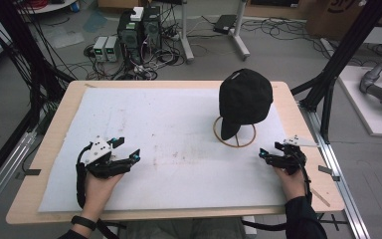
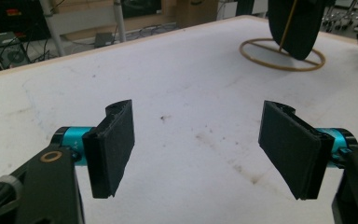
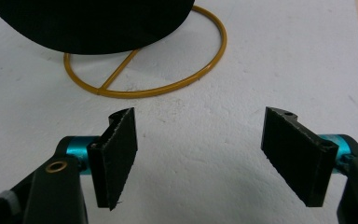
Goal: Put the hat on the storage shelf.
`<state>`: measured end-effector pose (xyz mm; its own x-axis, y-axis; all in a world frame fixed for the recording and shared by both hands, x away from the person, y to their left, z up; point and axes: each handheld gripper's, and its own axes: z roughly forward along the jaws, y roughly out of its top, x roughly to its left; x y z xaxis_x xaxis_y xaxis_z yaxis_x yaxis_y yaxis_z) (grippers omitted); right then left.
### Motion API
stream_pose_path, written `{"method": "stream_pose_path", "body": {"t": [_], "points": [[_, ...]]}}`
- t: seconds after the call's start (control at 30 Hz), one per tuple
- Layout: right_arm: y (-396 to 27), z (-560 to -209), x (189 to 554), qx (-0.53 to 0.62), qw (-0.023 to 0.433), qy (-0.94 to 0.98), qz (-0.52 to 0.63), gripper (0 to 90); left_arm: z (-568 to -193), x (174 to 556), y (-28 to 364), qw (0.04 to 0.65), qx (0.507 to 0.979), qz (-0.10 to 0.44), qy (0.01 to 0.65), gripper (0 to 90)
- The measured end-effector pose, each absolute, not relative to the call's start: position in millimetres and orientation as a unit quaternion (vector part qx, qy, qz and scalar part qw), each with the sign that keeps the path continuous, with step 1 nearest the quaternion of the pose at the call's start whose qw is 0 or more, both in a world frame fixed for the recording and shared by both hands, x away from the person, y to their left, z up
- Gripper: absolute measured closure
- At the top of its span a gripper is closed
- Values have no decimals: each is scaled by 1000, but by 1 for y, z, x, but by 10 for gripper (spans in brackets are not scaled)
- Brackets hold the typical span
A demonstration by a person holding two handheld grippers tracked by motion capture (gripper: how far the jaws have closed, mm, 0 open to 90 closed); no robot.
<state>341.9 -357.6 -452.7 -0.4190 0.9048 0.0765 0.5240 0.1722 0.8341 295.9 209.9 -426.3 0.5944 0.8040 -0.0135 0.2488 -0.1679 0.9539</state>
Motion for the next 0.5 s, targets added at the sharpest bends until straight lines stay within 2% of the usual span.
{"method": "stream_pose_path", "body": {"t": [0.5], "points": [[-357, -453, 344, 486, 218, 738, 415, 266, -432, 297, 208, 516, 727, 258, 371, 272]]}}
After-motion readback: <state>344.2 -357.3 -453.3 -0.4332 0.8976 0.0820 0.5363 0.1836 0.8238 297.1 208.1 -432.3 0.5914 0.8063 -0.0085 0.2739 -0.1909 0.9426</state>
